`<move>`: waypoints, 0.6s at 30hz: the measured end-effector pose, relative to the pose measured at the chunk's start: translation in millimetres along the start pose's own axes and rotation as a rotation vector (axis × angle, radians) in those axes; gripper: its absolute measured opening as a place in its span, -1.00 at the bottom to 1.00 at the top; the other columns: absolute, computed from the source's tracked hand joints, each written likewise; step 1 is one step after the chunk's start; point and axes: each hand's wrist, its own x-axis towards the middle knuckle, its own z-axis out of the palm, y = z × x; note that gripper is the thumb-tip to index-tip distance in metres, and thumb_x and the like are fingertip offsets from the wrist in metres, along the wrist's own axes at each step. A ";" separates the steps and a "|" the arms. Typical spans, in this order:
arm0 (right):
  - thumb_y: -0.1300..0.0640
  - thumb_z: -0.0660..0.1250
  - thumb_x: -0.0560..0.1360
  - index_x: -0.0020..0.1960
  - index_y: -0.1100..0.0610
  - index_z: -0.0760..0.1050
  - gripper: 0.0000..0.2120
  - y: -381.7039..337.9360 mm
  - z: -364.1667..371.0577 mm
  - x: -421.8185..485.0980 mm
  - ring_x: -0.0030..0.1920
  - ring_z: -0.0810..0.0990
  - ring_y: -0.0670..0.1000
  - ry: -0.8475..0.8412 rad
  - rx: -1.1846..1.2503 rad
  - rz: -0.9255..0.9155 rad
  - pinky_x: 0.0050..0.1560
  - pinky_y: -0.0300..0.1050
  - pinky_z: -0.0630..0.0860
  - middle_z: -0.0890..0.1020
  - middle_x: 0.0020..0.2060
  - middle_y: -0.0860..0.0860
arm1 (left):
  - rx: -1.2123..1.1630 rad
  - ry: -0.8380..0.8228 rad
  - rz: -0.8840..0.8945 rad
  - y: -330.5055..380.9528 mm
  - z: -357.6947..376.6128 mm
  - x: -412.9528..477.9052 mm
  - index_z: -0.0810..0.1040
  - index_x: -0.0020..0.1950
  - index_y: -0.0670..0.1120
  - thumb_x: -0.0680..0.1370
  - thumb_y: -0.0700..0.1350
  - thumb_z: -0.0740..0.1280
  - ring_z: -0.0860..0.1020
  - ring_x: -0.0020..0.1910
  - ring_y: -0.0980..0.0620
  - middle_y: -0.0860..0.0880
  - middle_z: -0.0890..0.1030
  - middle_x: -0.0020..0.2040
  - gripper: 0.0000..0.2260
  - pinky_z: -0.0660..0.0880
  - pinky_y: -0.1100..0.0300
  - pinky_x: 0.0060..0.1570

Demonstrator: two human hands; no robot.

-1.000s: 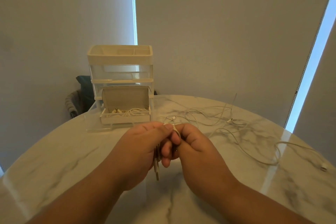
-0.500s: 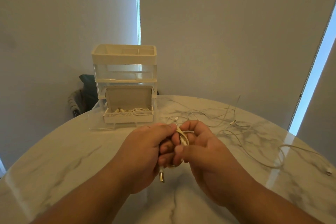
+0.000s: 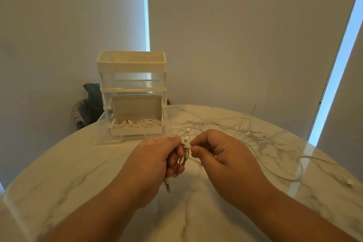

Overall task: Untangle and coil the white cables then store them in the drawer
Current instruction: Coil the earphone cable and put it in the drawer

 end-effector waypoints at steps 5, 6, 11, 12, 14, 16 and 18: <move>0.05 0.29 0.60 -0.14 -0.11 0.52 -0.85 0.0 -1.1 0.7 -0.12 0.56 -0.19 0.024 -0.029 -0.022 -0.19 -0.43 0.41 0.61 -0.18 -0.24 | 0.066 0.021 -0.009 2.0 -0.2 -0.6 0.54 -0.24 -0.22 0.64 -0.09 0.22 0.33 -0.53 0.06 -0.05 0.38 -0.48 -0.68 0.48 0.25 -0.42; 0.06 0.29 0.60 -0.15 -0.10 0.52 -0.84 1.3 -0.6 1.0 -0.14 0.56 -0.18 0.029 -0.022 -0.020 -0.20 -0.43 0.41 0.61 -0.20 -0.22 | 0.069 0.012 -0.014 2.2 -0.5 -0.7 0.54 -0.24 -0.22 0.64 -0.09 0.21 0.33 -0.53 0.06 -0.06 0.38 -0.48 -0.67 0.48 0.24 -0.43; 0.07 0.29 0.59 -0.15 -0.06 0.54 -0.84 5.0 1.1 1.8 -0.17 0.57 -0.15 0.086 0.036 -0.004 -0.19 -0.39 0.43 0.63 -0.26 -0.18 | 0.109 -0.030 -0.057 2.7 0.5 -0.4 0.57 -0.22 -0.23 0.65 -0.07 0.21 0.33 -0.54 0.06 -0.09 0.36 -0.46 -0.66 0.47 0.28 -0.46; 0.07 0.29 0.60 -0.15 -0.06 0.54 -0.84 5.2 1.0 1.9 -0.17 0.57 -0.15 0.094 0.044 0.003 -0.19 -0.39 0.43 0.63 -0.26 -0.18 | 0.111 -0.035 -0.066 2.6 1.1 -0.3 0.57 -0.22 -0.22 0.65 -0.07 0.21 0.33 -0.54 0.06 -0.09 0.36 -0.46 -0.66 0.46 0.28 -0.47; 0.07 0.29 0.60 -0.14 -0.06 0.55 -0.84 6.4 1.5 2.0 -0.18 0.58 -0.15 0.098 0.057 0.017 -0.21 -0.38 0.44 0.63 -0.27 -0.18 | 0.108 -0.035 -0.083 1.8 2.5 0.2 0.57 -0.23 -0.22 0.64 -0.07 0.22 0.32 -0.54 0.06 -0.09 0.35 -0.46 -0.66 0.46 0.28 -0.47; 0.07 0.29 0.60 -0.14 -0.07 0.56 -0.84 8.0 3.3 2.1 -0.19 0.59 -0.13 0.091 0.093 0.037 -0.23 -0.33 0.46 0.64 -0.27 -0.17 | 0.090 -0.042 -0.100 0.8 2.3 -0.2 0.56 -0.23 -0.21 0.63 -0.09 0.24 0.29 -0.54 0.05 -0.08 0.32 -0.47 -0.69 0.45 0.26 -0.48; 0.07 0.29 0.60 -0.14 -0.05 0.57 -0.84 10.1 4.7 2.6 -0.23 0.60 -0.11 0.084 0.149 0.067 -0.21 -0.22 0.52 0.65 -0.29 -0.14 | 0.057 -0.078 -0.124 0.4 1.1 -2.0 0.54 -0.24 -0.21 0.60 -0.12 0.30 0.27 -0.52 0.04 -0.07 0.30 -0.46 -0.75 0.43 0.24 -0.48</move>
